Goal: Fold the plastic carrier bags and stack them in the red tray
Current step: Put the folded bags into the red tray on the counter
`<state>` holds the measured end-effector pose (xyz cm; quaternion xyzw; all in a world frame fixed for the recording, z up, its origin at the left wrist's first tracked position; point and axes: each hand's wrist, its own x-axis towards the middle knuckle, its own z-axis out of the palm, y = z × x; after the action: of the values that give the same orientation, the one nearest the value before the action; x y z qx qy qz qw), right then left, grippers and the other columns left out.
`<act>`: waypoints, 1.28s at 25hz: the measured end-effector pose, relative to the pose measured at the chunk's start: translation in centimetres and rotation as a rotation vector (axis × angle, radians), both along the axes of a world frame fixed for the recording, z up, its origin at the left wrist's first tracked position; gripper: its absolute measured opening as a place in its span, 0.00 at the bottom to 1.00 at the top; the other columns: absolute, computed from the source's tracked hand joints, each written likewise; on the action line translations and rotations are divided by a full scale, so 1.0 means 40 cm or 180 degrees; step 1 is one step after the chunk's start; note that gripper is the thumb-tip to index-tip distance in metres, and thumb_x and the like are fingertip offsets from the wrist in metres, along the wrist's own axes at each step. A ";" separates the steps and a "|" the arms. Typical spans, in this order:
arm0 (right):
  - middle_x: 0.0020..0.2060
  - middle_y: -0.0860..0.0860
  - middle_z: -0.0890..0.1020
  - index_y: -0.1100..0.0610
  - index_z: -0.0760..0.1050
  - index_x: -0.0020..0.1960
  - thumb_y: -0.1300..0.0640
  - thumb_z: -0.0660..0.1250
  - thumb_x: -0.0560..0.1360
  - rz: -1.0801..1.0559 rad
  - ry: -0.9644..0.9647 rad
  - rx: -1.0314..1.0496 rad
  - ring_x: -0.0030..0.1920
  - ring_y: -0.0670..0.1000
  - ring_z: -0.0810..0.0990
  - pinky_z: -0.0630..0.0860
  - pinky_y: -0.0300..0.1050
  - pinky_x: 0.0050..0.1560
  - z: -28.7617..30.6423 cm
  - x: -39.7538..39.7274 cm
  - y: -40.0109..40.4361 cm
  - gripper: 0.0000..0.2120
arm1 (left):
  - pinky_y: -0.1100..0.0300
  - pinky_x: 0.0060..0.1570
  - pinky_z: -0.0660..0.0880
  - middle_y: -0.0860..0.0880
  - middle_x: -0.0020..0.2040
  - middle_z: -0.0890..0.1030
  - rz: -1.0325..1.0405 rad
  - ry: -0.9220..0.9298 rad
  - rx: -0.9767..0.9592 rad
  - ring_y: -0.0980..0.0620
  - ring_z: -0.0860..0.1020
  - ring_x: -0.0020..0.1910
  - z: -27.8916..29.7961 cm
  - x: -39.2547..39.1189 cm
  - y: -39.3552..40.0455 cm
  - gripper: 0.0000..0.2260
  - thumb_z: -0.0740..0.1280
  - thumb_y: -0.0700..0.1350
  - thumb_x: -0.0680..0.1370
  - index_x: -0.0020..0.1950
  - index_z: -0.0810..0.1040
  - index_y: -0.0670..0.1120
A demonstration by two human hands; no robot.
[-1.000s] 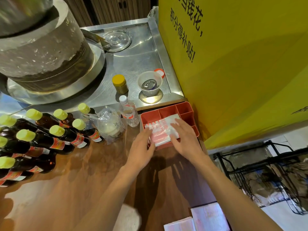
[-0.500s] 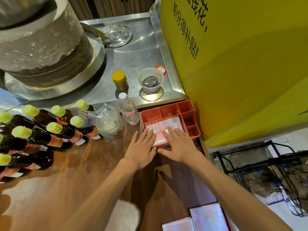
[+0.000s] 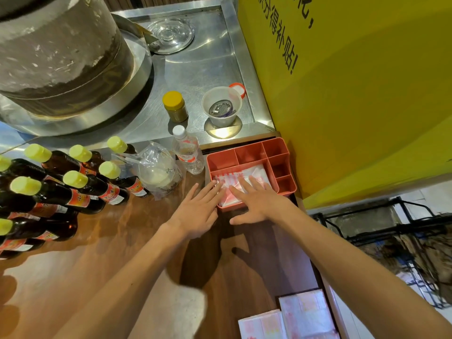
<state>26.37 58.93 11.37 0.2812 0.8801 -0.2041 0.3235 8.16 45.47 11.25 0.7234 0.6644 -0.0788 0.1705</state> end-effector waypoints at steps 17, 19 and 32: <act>0.82 0.50 0.43 0.43 0.44 0.82 0.32 0.48 0.81 -0.0830 0.1062 0.0588 0.81 0.55 0.39 0.38 0.61 0.79 0.061 0.051 -0.072 0.34 | 0.49 0.77 0.37 0.52 0.82 0.42 0.0533 0.0055 0.0163 0.51 0.38 0.80 0.080 0.077 -0.016 0.28 0.50 0.53 0.84 0.82 0.42 0.52; 0.82 0.51 0.43 0.44 0.43 0.82 0.33 0.47 0.82 -0.0904 0.1262 0.0866 0.81 0.55 0.39 0.40 0.60 0.79 0.085 0.081 -0.103 0.33 | 0.49 0.76 0.36 0.52 0.82 0.42 0.0572 0.0055 0.0267 0.50 0.37 0.80 0.103 0.106 -0.036 0.28 0.50 0.53 0.84 0.82 0.42 0.52; 0.82 0.49 0.44 0.46 0.42 0.82 0.38 0.48 0.83 -0.1666 0.1327 0.1281 0.81 0.52 0.39 0.42 0.60 0.79 0.146 0.337 -0.335 0.32 | 0.48 0.78 0.41 0.52 0.82 0.44 0.0470 -0.0021 0.0448 0.50 0.40 0.81 0.154 0.324 -0.280 0.28 0.50 0.54 0.84 0.82 0.43 0.53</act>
<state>39.84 45.52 17.19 0.5066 0.8479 -0.1557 0.0130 21.11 34.25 17.40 0.6829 0.7193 -0.0167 0.1268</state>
